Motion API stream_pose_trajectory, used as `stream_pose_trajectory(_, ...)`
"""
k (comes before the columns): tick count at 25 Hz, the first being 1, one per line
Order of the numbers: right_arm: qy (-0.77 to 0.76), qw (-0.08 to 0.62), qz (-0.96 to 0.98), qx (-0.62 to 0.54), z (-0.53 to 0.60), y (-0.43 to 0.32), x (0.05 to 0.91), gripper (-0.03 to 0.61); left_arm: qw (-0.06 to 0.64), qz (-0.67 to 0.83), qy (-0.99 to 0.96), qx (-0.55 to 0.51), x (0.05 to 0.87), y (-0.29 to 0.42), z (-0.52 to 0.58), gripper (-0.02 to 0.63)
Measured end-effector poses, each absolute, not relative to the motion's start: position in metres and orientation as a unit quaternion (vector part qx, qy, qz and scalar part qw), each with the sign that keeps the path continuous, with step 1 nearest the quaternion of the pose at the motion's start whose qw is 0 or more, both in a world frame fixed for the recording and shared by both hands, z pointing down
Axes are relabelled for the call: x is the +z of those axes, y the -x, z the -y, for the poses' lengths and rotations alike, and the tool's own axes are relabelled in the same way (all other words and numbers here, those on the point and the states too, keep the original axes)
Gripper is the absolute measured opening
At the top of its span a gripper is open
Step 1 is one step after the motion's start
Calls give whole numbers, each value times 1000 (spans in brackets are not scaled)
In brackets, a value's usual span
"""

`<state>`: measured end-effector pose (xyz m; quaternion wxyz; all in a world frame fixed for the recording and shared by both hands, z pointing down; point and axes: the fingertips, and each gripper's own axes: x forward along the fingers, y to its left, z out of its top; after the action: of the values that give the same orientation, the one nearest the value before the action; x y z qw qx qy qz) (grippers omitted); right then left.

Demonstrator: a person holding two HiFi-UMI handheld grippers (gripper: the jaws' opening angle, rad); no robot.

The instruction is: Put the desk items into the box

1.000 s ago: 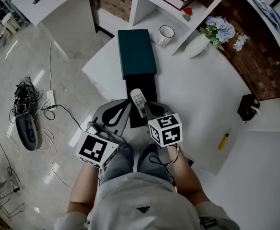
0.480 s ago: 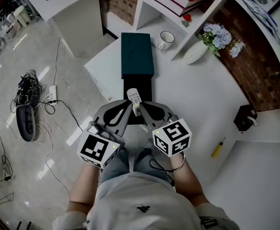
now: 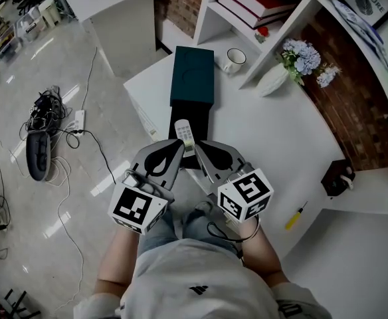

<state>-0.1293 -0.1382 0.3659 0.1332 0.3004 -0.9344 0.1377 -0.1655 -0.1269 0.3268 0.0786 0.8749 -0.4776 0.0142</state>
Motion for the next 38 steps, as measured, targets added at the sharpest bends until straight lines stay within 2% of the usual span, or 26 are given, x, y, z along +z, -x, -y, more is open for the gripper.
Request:
stream_pose_trajectory(9, -275, 120, 945, 129, 135, 121, 354, 8, 57, 510, -858, 26, 323, 159, 121, 12)
stream_pose_trajectory(16, -269, 113, 947, 132, 130, 118, 349, 8, 75, 521, -850, 5, 316, 160, 117, 12)
stream_pose_trajectory(31, -259, 89, 956, 107, 111, 145, 334, 8, 63, 483, -873, 12, 315, 169, 118, 12)
stream_pose_trajectory(38, -310, 67, 942, 113, 114, 140, 329, 8, 62, 429, -901, 15, 314, 161, 125, 12)
